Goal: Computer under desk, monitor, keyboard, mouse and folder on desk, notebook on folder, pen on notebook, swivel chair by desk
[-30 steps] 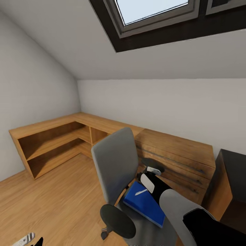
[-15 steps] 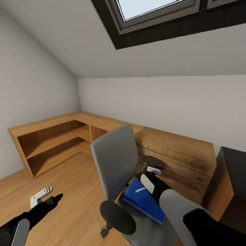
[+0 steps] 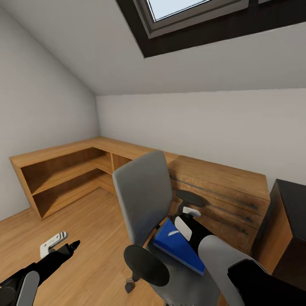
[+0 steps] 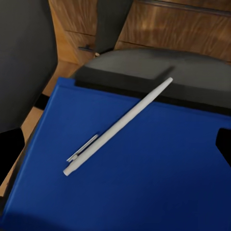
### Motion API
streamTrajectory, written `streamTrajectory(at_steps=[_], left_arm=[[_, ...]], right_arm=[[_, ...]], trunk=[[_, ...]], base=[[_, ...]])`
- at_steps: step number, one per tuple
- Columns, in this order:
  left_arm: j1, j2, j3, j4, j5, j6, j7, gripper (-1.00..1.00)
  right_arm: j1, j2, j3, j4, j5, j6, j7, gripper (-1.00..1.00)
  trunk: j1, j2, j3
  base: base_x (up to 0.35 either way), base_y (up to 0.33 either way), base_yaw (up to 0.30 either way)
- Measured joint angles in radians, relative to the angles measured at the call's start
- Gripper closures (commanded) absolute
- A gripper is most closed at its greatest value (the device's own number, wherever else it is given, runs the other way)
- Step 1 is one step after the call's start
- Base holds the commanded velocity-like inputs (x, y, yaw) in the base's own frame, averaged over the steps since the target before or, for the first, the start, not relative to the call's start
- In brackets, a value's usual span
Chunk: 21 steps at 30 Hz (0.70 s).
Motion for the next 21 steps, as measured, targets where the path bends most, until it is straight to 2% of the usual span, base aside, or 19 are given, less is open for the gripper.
streamTrajectory(at_steps=[2, 13, 21], left_arm=[[0.0, 0.001, 0.001, 0.0, 0.0, 0.0, 0.0, -1.0], [0.0, 0.002, 0.003, 0.004, 0.001, 0.0, 0.0, -1.0], [0.0, 0.003, 0.02, 0.006, 0.002, -0.001, -0.001, -1.0]], right_arm=[[0.0, 0.0, -0.001, 0.0, 0.002, 0.0, 0.0, -1.0], [0.0, 0.0, 0.001, -0.001, 0.002, -0.006, 0.0, -1.0], [0.0, 0.0, 0.002, -0.001, 0.002, -0.006, -0.002, -1.0]], trunk=[[0.008, -0.014, -0.006], [0.008, -0.014, -0.006], [0.008, -0.014, -0.006]], base=[[0.0, 0.0, 0.0], [0.0, 0.0, 0.005], [0.0, 0.0, 0.156]])
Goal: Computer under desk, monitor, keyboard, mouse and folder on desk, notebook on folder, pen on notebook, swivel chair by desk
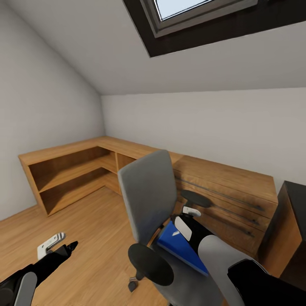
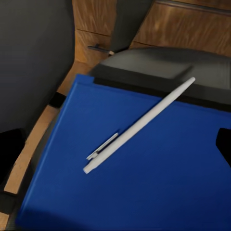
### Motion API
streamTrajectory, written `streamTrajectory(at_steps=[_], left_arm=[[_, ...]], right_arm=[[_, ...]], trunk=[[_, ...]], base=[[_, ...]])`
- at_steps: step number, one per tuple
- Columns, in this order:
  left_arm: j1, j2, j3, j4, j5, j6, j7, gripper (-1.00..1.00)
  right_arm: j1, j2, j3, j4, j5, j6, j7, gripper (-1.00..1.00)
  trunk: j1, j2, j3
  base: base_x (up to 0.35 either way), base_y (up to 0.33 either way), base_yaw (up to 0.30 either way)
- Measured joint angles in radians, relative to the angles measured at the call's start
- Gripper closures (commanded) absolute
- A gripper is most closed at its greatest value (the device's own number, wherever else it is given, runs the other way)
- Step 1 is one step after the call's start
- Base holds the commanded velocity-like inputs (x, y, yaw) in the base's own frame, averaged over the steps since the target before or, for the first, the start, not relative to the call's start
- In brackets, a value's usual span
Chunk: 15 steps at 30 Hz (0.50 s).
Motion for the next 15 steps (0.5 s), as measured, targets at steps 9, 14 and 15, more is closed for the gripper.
streamTrajectory(at_steps=[9, 14, 15], left_arm=[[0.0, 0.001, 0.005, 0.008, 0.0, -0.001, 0.0, -1.0], [0.0, 0.001, 0.005, 0.009, 0.0, -0.001, 0.0, -1.0], [0.0, 0.001, 0.005, 0.009, 0.0, -0.002, 0.0, -1.0]], right_arm=[[0.0, 0.0, 0.001, 0.0, 0.001, 0.001, 0.002, -1.0], [0.0, 0.0, 0.02, 0.0, 0.003, 0.001, 0.002, -1.0], [0.0, 0.0, 0.024, 0.0, 0.004, 0.001, 0.002, -1.0]], trunk=[[0.0, 0.0, 0.0], [0.0, 0.0, 0.0], [0.0, 0.0, 0.0]], base=[[0.0, 0.0, 0.029], [0.0, 0.0, 0.001], [0.0, 0.0, 0.0]])
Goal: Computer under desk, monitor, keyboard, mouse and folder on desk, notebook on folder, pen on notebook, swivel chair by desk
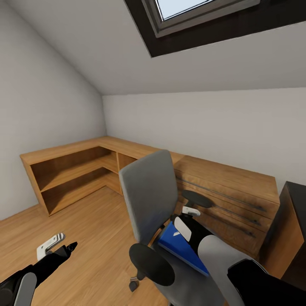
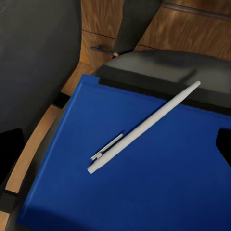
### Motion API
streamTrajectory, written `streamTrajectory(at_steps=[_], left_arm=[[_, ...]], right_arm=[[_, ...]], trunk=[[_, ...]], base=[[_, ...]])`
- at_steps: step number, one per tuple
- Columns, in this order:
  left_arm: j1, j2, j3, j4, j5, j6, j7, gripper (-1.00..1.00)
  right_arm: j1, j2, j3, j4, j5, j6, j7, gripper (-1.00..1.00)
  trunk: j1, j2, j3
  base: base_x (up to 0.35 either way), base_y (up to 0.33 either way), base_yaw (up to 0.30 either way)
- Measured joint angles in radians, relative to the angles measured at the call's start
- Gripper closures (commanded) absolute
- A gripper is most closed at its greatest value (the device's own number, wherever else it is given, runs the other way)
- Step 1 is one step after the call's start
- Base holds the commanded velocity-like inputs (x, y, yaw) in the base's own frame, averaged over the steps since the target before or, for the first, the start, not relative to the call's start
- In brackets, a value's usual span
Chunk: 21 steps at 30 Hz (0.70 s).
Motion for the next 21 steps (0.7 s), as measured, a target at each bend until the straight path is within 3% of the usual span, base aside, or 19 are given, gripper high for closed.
streamTrajectory(at_steps=[11, 15, 21], left_arm=[[-0.001, -0.001, 0.017, 0.0, -0.002, -0.008, -0.003, -1.0], [-0.001, -0.001, 0.018, 0.0, -0.002, -0.01, -0.003, -1.0], [-0.001, -0.001, 0.018, 0.0, -0.002, -0.01, -0.003, -1.0]], right_arm=[[0.0, 0.0, 0.009, 0.006, 0.003, 0.018, -0.001, -1.0], [0.0, 0.0, 0.005, 0.006, 0.0, 0.113, 0.0, -1.0], [0.0, 0.0, 0.001, 0.004, -0.003, 0.185, -0.001, -1.0]], trunk=[[0.0, 0.0, 0.0], [0.0, 0.0, 0.0], [0.0, 0.0, 0.0]], base=[[0.084, 0.0, 0.0], [0.027, 0.0, 0.0], [0.007, 0.0, 0.0]])
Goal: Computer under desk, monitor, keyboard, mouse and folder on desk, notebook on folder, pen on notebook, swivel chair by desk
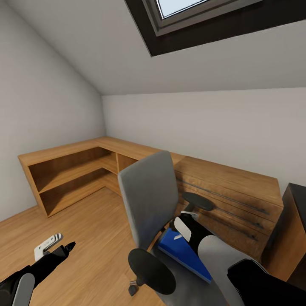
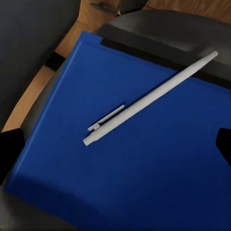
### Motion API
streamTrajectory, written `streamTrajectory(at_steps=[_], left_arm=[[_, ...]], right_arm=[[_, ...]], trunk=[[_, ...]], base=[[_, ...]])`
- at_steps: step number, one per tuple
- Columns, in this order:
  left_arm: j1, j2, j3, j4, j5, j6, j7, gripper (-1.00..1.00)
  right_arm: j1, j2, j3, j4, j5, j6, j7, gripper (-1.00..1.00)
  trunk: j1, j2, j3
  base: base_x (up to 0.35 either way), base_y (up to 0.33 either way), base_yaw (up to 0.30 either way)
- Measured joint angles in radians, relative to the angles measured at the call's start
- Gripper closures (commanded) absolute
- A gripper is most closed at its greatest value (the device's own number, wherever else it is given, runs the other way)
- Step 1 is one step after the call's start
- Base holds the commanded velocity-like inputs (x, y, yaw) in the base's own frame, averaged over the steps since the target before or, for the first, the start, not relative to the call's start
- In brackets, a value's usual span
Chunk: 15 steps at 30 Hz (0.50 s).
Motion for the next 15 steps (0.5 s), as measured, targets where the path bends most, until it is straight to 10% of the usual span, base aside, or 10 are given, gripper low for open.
streamTrajectory(at_steps=[15], left_arm=[[0.0, 0.0, 0.0, -0.004, 0.0, -0.005, -0.002, -1.0]], right_arm=[[-0.003, -0.033, -0.006, -0.002, 0.004, 0.043, -0.002, -1.0]], trunk=[[0.0, 0.0, 0.0]], base=[[0.06, 0.0, 0.0]])
